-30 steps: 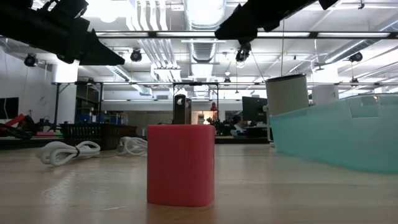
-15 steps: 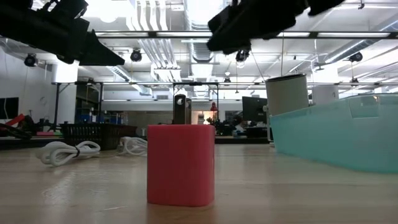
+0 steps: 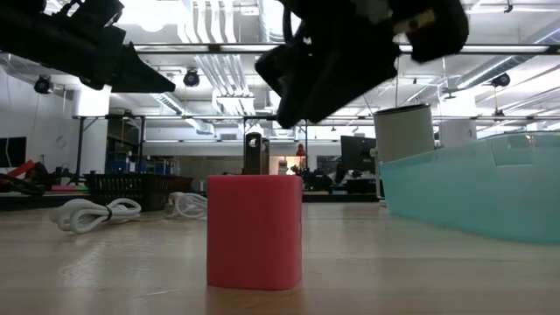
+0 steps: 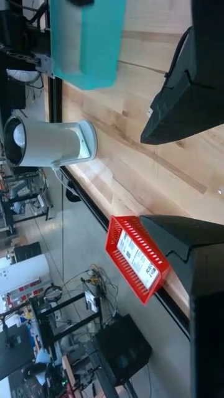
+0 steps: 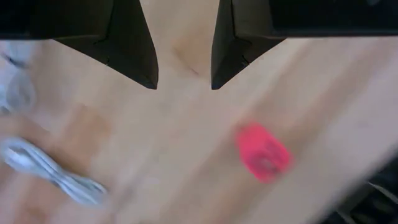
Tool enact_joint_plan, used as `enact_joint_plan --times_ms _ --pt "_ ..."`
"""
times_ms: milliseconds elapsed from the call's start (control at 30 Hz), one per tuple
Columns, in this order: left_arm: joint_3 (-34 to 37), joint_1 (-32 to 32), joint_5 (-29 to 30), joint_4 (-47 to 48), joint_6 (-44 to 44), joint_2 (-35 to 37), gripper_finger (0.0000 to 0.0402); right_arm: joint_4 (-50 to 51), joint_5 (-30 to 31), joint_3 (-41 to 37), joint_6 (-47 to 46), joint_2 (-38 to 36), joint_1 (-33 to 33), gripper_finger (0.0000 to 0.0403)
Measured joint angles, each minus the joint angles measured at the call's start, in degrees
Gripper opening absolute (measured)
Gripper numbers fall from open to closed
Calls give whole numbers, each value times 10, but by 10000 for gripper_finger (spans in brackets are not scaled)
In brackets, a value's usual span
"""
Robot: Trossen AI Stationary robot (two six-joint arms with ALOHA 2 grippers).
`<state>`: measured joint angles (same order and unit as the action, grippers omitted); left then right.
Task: Pick and place items into bin
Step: Put the pink charger adapter into the black bin
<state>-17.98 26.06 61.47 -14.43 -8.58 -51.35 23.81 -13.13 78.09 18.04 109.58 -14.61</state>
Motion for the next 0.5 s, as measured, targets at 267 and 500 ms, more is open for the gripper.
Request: enact_joint_plan --times_ms 267,500 --pt "3 0 0 0 0 0 180 -4 -127 22 2 -2 -2 135" --pt "4 0 0 0 0 0 180 -17 -171 20 21 13 -13 184"
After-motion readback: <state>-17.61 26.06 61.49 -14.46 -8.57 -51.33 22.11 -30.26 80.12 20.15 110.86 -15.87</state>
